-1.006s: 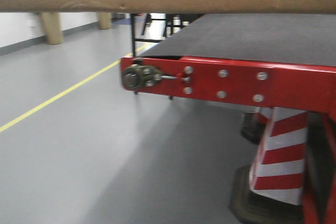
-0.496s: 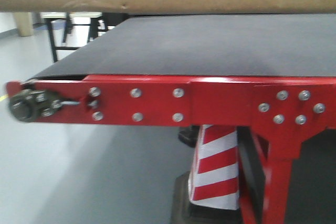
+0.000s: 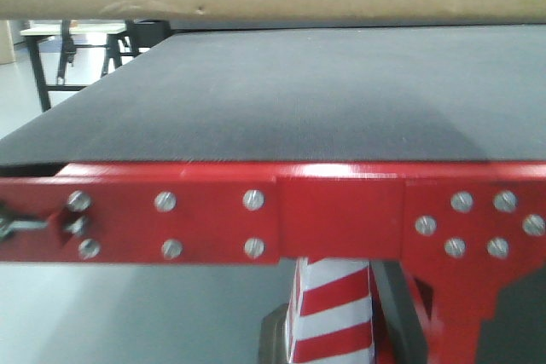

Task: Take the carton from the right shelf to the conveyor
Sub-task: 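Drive up to the red conveyor holding the carton above the belt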

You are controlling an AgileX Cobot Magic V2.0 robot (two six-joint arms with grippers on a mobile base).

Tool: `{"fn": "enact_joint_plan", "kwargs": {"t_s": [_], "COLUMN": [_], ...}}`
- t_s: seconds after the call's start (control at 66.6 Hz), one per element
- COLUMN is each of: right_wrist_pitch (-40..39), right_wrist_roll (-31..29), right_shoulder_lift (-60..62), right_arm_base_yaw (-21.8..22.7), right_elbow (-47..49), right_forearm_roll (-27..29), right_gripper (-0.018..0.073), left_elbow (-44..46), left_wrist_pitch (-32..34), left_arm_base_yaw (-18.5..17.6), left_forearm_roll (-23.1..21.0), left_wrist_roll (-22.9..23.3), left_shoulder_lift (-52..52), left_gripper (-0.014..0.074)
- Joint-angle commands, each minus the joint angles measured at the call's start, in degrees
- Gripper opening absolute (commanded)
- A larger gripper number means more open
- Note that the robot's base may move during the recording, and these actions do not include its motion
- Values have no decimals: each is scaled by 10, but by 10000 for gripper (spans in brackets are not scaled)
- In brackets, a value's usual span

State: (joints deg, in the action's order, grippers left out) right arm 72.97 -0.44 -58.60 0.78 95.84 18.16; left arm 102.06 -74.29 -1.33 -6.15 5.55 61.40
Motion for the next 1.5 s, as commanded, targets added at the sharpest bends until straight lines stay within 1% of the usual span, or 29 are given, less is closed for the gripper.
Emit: {"fn": "enact_joint_plan", "kwargs": {"t_s": [0.0,1.487], "right_wrist_pitch": [-45,-45], "right_wrist_roll": [4,4], "right_shoulder_lift": [4,4], "right_arm_base_yaw": [1,1], "right_elbow": [7,7], "right_forearm_roll": [-12,-12], "right_gripper": [-71,-71], "left_elbow": [10,10], "left_wrist_pitch": [43,43], "left_arm_base_yaw": [0,0], "left_forearm_roll": [-22,-22], "left_wrist_roll": [-5,-5], "left_shoulder_lift": [-10,-10], "left_gripper": [-16,-16]}}
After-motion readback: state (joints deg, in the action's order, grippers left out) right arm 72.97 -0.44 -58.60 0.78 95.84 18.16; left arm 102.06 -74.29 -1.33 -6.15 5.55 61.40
